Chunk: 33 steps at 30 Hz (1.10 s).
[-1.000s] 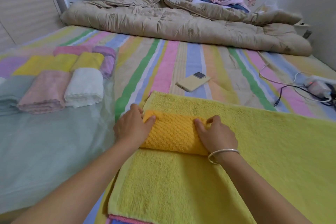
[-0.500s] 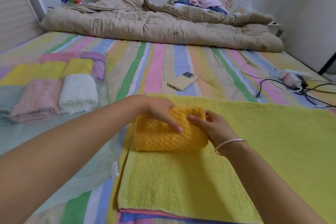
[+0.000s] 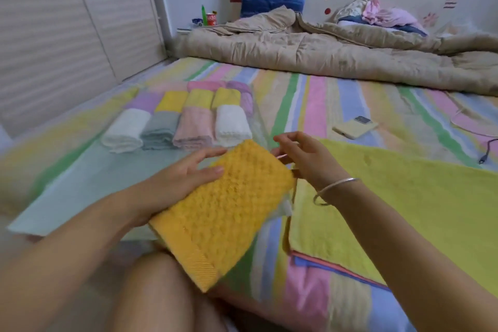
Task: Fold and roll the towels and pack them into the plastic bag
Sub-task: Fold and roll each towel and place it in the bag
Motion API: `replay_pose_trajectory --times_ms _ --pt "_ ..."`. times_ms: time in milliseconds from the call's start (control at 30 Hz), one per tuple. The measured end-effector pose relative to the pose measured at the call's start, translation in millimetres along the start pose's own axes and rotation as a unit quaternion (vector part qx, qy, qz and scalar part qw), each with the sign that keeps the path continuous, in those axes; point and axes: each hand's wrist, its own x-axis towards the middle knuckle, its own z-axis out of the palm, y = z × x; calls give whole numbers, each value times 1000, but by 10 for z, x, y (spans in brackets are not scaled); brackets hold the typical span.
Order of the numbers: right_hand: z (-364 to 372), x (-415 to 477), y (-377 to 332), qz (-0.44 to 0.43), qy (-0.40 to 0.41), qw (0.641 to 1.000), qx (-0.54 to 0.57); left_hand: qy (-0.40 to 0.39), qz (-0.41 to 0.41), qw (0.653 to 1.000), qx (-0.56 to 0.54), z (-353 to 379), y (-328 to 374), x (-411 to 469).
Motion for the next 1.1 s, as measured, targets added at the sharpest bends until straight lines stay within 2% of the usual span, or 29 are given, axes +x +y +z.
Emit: replay_pose_trajectory --times_ms 67,100,167,233,267,300,433,533,600,667,767,833,900,967,1100 --pt "259 1 168 -93 -23 984 -147 43 -4 999 -18 -238 -240 -344" --pt "386 -12 264 -148 -56 953 -257 60 -13 998 -31 -334 -365 -531" --pt "606 -58 445 -240 -128 845 -460 66 -37 995 -59 -468 -598 -883" --pt "768 -70 592 -298 -159 749 -570 41 -45 998 -30 -550 -829 -1149" --pt "821 -65 631 -308 -162 724 -596 36 -49 998 -20 -572 -919 -1244" --pt "859 -59 646 -314 -154 717 -602 40 -58 997 -32 -579 -984 -1313" --pt "910 -48 604 -343 -51 751 -562 27 -57 994 -89 -512 -1077 -1357" --pt "922 -26 459 -274 29 805 -525 9 -36 993 -109 -425 -976 -1219" --pt "899 6 375 -272 70 833 -476 15 -32 994 -104 -384 -885 -1059" --pt "898 14 293 -303 91 836 -449 27 -26 995 -88 -365 -819 -855" --pt "896 19 201 -338 74 825 -447 109 -25 989 -99 -426 -787 -608" --pt "891 12 132 -350 60 823 -443 196 -30 980 9 -557 -850 -481" --pt "888 0 77 -354 52 821 -445 240 -41 957 154 -787 -994 -370" --pt "887 -28 49 -349 42 818 -455 250 -56 931 260 -1008 -1071 -318" --pt "907 -2 97 -293 -42 813 -501 245 -53 938 240 -1416 -1135 -233"
